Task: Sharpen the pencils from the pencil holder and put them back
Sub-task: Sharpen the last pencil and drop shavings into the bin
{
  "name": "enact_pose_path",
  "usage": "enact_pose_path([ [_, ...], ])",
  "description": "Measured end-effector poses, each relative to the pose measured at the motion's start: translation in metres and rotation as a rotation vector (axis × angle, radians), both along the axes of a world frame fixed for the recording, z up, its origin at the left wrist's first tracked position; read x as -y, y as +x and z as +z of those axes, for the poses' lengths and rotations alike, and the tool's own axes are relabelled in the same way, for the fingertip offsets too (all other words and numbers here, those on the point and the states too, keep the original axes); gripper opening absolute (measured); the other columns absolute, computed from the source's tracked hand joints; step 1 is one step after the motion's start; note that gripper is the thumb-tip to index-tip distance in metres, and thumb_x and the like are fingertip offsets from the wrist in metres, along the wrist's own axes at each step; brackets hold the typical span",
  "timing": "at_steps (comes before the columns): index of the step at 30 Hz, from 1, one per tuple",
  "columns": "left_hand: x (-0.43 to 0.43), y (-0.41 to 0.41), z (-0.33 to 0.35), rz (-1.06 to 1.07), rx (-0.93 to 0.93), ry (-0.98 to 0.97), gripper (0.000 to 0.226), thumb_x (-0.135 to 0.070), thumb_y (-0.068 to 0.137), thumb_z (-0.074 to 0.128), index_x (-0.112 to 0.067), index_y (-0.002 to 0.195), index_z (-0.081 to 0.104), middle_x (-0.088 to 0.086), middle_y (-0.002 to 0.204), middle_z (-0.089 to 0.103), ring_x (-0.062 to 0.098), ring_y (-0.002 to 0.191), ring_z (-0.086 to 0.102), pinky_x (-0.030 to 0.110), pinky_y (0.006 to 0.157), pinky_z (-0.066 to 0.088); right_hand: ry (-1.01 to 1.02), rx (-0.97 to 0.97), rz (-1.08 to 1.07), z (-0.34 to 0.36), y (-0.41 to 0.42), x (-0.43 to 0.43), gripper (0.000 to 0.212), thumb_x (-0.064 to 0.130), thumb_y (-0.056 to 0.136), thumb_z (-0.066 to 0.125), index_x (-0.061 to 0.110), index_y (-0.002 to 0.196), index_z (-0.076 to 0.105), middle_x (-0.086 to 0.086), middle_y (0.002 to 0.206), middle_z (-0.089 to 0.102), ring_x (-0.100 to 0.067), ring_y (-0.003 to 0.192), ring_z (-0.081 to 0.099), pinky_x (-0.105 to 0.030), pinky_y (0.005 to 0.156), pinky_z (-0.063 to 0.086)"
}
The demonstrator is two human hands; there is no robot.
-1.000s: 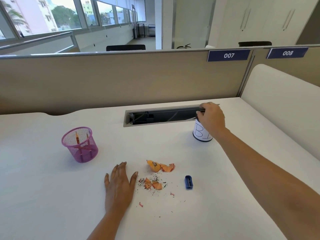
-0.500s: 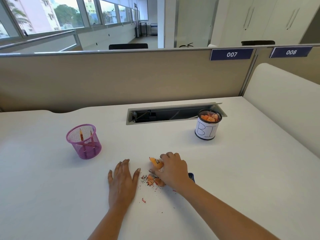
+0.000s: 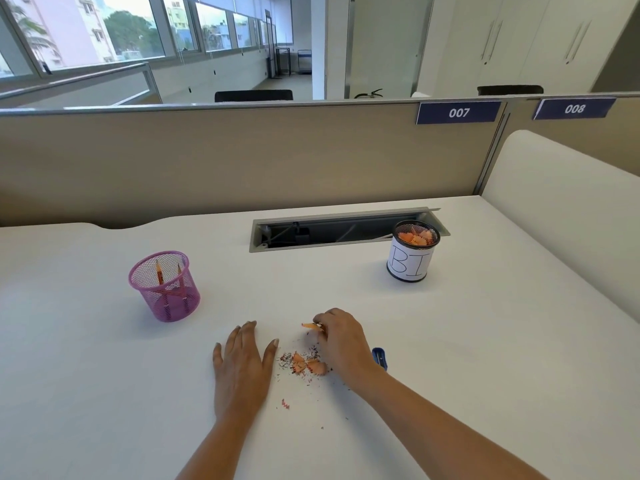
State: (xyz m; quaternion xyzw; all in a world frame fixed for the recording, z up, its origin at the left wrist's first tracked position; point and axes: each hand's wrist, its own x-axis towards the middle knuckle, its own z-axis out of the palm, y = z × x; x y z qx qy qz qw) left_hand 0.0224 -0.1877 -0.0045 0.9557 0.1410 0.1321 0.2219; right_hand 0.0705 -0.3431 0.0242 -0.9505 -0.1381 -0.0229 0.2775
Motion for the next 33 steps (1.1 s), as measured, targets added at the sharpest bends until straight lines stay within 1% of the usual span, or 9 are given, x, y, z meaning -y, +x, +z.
enact_pose_path([
  [6, 0.000, 0.000, 0.000, -0.003, -0.005, -0.007, 0.053, -0.044, 0.092, 0.038, -0.014, 0.136, 0.036, 0.005, 0.142, 0.043, 0.019, 0.138, 0.028, 0.041, 0.116, 0.010, 0.166, 0.059, -0.065, 0.030, 0.012, 0.021, 0.025, 0.011, 0.091, 0.057, 0.010, 0.113, 0.068, -0.009, 0.111, 0.067, -0.018, 0.095, 0.062, -0.014, 0.078, 0.037],
  [14, 0.000, 0.000, 0.000, -0.002, 0.001, -0.018, 0.052, -0.042, 0.091, 0.041, -0.013, 0.135, 0.037, 0.005, 0.140, 0.045, 0.020, 0.137, 0.030, 0.041, 0.116, 0.012, 0.214, 0.293, -0.361, 0.103, 0.102, 0.094, 0.019, 0.008, 0.087, 0.058, 0.002, 0.100, 0.072, -0.020, 0.093, 0.071, -0.034, 0.090, 0.062, -0.027, 0.074, 0.042],
  [18, 0.001, 0.001, 0.001, 0.003, -0.002, -0.021, 0.053, -0.043, 0.091, 0.041, -0.014, 0.136, 0.036, 0.004, 0.142, 0.043, 0.019, 0.138, 0.029, 0.040, 0.116, 0.010, 0.061, 0.241, -0.482, 0.107, 0.130, 0.119, 0.022, 0.010, 0.091, 0.054, 0.002, 0.106, 0.068, -0.020, 0.104, 0.068, -0.034, 0.098, 0.060, -0.035, 0.083, 0.047],
  [22, 0.001, 0.001, 0.001, 0.002, -0.003, -0.016, 0.054, -0.044, 0.091, 0.039, -0.015, 0.137, 0.035, 0.003, 0.143, 0.042, 0.017, 0.138, 0.027, 0.039, 0.116, 0.009, -0.181, 0.077, -0.468, 0.102, 0.138, 0.122, 0.025, 0.012, 0.090, 0.055, 0.002, 0.110, 0.065, -0.019, 0.110, 0.065, -0.033, 0.103, 0.059, -0.035, 0.086, 0.048],
  [26, 0.000, 0.001, -0.001, 0.004, -0.009, -0.005, 0.055, -0.047, 0.092, 0.036, -0.015, 0.137, 0.034, 0.003, 0.143, 0.041, 0.017, 0.139, 0.026, 0.039, 0.116, 0.009, -0.290, -0.023, -0.411, 0.097, 0.143, 0.118, 0.027, 0.013, 0.091, 0.050, 0.006, 0.113, 0.064, -0.017, 0.105, 0.065, -0.032, 0.096, 0.061, -0.029, 0.070, 0.049],
  [28, -0.001, 0.002, -0.003, 0.002, -0.007, 0.004, 0.058, -0.051, 0.091, 0.034, -0.015, 0.136, 0.035, 0.002, 0.143, 0.042, 0.017, 0.138, 0.027, 0.040, 0.116, 0.011, -0.326, -0.054, -0.388, 0.095, 0.144, 0.118, 0.027, 0.015, 0.091, 0.049, 0.008, 0.111, 0.066, -0.014, 0.094, 0.062, -0.029, 0.083, 0.056, -0.020, 0.052, 0.038],
  [29, -0.001, 0.001, -0.003, 0.002, -0.009, 0.004, 0.057, -0.050, 0.091, 0.035, -0.015, 0.137, 0.035, 0.002, 0.143, 0.042, 0.016, 0.138, 0.027, 0.040, 0.116, 0.011, -0.315, -0.057, -0.379, 0.096, 0.145, 0.118, 0.027, 0.017, 0.091, 0.049, 0.010, 0.110, 0.067, -0.014, 0.093, 0.063, -0.029, 0.081, 0.054, -0.019, 0.049, 0.036],
  [31, -0.001, 0.001, -0.003, 0.003, -0.005, -0.001, 0.054, -0.045, 0.092, 0.037, -0.015, 0.137, 0.035, 0.002, 0.143, 0.042, 0.016, 0.138, 0.027, 0.040, 0.116, 0.010, -0.289, -0.033, -0.362, 0.099, 0.146, 0.120, 0.028, 0.019, 0.090, 0.050, 0.009, 0.110, 0.068, -0.015, 0.105, 0.066, -0.032, 0.094, 0.058, -0.025, 0.066, 0.047],
  [33, 0.000, 0.001, -0.001, 0.004, 0.000, -0.005, 0.054, -0.044, 0.092, 0.038, -0.015, 0.136, 0.035, 0.003, 0.142, 0.042, 0.016, 0.138, 0.027, 0.039, 0.116, 0.010, -0.263, -0.009, -0.355, 0.103, 0.147, 0.121, 0.031, 0.021, 0.089, 0.053, 0.006, 0.112, 0.066, -0.016, 0.115, 0.065, -0.033, 0.108, 0.056, -0.031, 0.083, 0.048],
])
